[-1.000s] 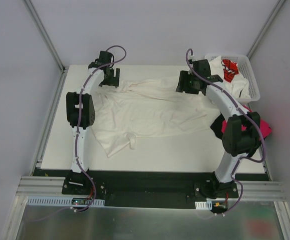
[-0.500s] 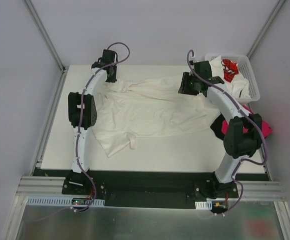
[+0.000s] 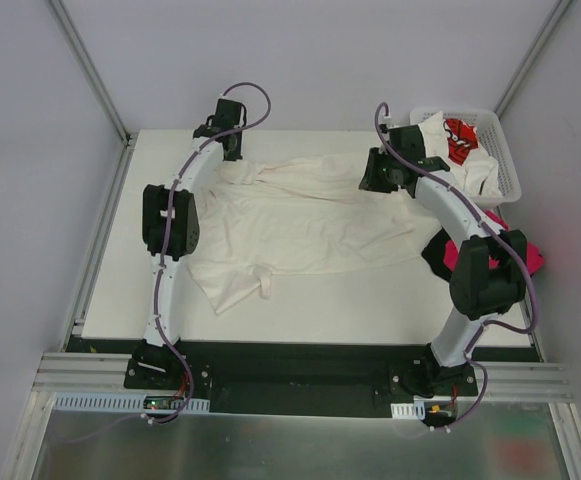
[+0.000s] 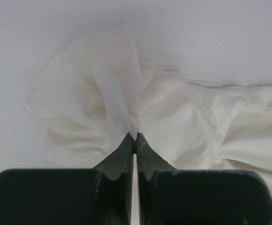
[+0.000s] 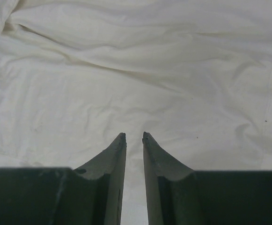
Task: Fold and stack the t-shirts
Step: Flatten out the tshirt
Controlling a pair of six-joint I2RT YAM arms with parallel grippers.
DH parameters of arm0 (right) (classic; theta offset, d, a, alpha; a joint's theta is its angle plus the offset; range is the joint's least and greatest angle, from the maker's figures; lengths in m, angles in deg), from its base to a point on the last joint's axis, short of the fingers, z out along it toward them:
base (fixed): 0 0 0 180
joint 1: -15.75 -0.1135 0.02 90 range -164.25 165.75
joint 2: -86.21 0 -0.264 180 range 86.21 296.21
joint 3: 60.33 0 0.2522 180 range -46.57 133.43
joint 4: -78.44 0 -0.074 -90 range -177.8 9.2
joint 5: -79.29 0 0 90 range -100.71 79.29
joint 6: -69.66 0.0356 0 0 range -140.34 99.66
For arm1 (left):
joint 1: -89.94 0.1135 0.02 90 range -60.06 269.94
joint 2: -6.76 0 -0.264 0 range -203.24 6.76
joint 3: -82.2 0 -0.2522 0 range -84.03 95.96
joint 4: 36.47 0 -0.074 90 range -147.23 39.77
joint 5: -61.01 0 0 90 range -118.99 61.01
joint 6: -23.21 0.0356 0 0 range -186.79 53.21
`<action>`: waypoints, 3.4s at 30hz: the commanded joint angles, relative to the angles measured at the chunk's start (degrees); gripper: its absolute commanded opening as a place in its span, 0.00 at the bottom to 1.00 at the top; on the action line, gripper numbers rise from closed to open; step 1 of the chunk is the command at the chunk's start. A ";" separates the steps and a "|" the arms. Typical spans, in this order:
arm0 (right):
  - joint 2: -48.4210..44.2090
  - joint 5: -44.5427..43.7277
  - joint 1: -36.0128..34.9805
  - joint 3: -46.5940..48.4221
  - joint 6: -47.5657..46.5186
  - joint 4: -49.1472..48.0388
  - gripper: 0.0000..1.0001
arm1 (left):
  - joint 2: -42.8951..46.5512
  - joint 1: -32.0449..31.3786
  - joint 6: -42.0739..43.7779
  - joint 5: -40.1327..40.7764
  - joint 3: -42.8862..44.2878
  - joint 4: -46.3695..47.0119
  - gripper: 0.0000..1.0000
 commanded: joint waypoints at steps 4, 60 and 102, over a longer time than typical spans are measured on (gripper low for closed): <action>-4.31 3.33 -0.44 -2.72 0.66 -2.48 0.19 | 1.39 -0.63 -2.83 4.35 3.84 6.91 0.00; 10.79 8.50 -0.80 2.55 1.53 -3.36 0.35 | 44.99 -10.74 -23.23 -15.07 -51.88 1.47 0.99; 6.34 23.28 6.94 -31.36 25.09 -34.11 0.36 | 46.04 -10.65 -20.68 -8.91 -34.39 -4.25 0.99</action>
